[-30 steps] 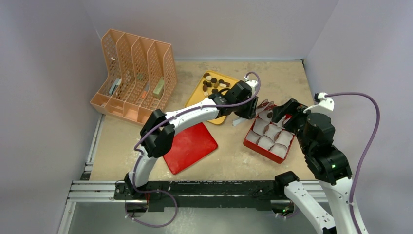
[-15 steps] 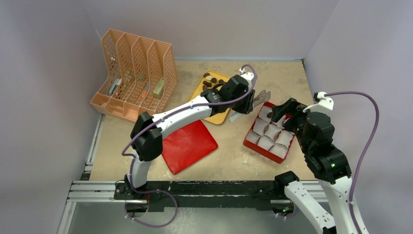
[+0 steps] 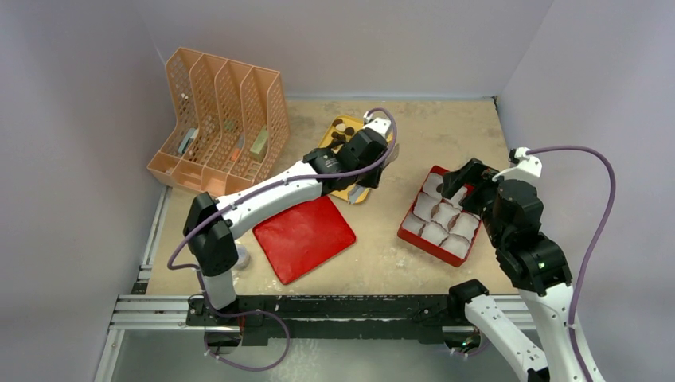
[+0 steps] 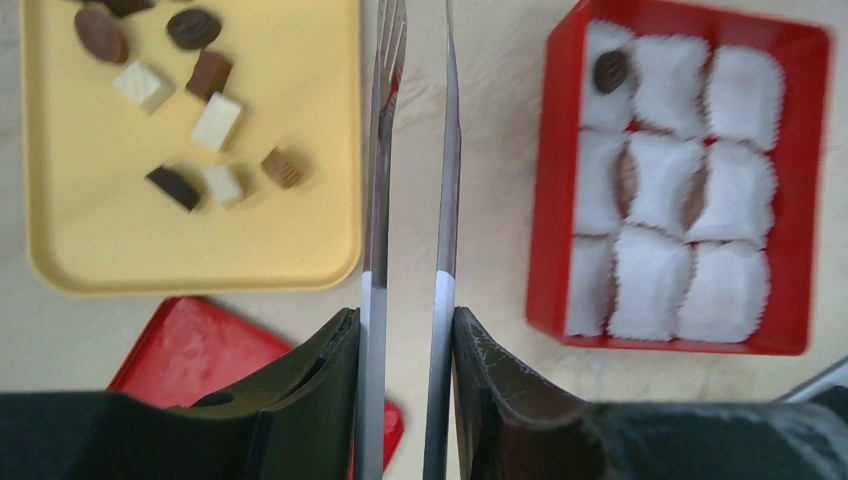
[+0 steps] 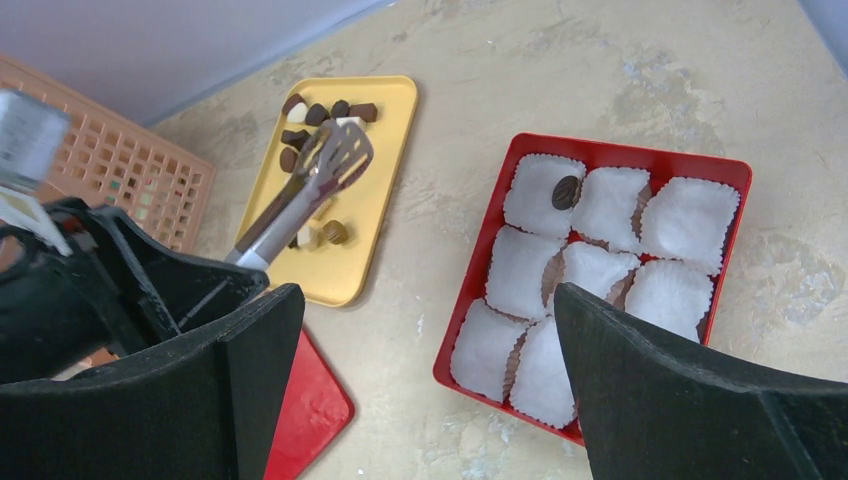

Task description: Pack the chocolate

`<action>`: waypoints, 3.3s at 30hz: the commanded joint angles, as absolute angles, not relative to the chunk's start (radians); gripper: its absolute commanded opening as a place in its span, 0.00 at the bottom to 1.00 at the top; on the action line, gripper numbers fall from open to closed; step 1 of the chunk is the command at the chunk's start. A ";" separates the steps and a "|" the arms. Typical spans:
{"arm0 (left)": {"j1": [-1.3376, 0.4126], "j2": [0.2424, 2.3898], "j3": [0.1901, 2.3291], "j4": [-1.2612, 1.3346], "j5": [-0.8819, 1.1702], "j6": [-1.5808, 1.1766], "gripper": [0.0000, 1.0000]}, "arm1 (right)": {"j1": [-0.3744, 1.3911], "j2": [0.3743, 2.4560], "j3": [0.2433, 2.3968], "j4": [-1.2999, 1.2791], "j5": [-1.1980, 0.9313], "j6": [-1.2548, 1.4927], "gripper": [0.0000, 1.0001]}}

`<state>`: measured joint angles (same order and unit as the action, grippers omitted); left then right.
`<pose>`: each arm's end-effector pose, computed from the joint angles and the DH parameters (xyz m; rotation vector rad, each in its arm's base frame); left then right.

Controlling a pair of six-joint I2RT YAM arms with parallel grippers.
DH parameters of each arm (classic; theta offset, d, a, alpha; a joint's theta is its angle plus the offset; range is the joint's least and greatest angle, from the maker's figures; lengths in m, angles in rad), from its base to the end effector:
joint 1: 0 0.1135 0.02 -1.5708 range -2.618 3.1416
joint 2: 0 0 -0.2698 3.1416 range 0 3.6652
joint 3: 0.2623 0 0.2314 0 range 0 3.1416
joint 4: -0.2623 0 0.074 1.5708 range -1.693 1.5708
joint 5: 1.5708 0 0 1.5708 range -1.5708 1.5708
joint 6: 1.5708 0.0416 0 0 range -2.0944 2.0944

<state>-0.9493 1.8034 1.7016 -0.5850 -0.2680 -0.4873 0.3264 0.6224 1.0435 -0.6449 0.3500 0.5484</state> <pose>0.2412 -0.3179 0.3407 0.3784 2.2405 -0.4760 0.0903 0.0155 0.3918 0.4453 1.7355 0.3155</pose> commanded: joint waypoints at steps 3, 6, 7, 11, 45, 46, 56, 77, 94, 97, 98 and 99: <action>-0.938 1.735 1.626 -0.638 -0.384 -0.499 0.34 | 0.328 0.630 1.060 -0.600 0.354 0.548 0.97; -0.920 1.733 1.586 -0.644 -0.395 -0.506 0.34 | 0.329 0.631 1.058 -0.601 0.355 0.547 0.97; -0.914 1.733 1.574 -0.644 -0.396 -0.507 0.34 | 0.328 0.631 1.057 -0.601 0.354 0.548 0.97; -0.895 1.752 1.554 -0.659 -0.394 -0.509 0.34 | 0.329 0.632 1.054 -0.601 0.355 0.546 0.97; -0.886 1.836 1.485 -0.627 -0.381 -0.492 0.35 | 0.328 0.626 1.045 -0.601 0.353 0.549 0.97; -0.887 1.836 1.488 -0.629 -0.376 -0.492 0.32 | 0.329 0.626 1.046 -0.602 0.353 0.549 0.97; -0.886 1.807 1.501 -0.634 -0.365 -0.493 0.27 | 0.328 0.628 1.042 -0.595 0.353 0.551 0.97; -0.901 1.713 1.564 -0.516 -0.193 -0.482 0.25 | 0.328 0.614 1.061 -0.604 0.362 0.545 0.97; -0.954 1.818 1.623 -0.266 0.029 -0.548 0.25 | 0.329 0.598 1.095 -0.604 0.373 0.548 0.96; -0.962 1.853 1.642 -0.227 0.052 -0.560 0.24 | 0.328 0.598 1.097 -0.606 0.375 0.547 0.96; -0.964 1.867 1.654 -0.221 0.054 -0.563 0.24 | 0.328 0.598 1.097 -0.606 0.375 0.546 0.96; -0.966 1.882 1.667 -0.220 0.054 -0.567 0.24 | 0.328 0.598 1.096 -0.607 0.374 0.545 0.96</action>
<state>-0.9565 1.8492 1.5887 -0.3408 0.0124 -0.5365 0.3264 0.6052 1.0584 -0.6403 0.3508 0.5476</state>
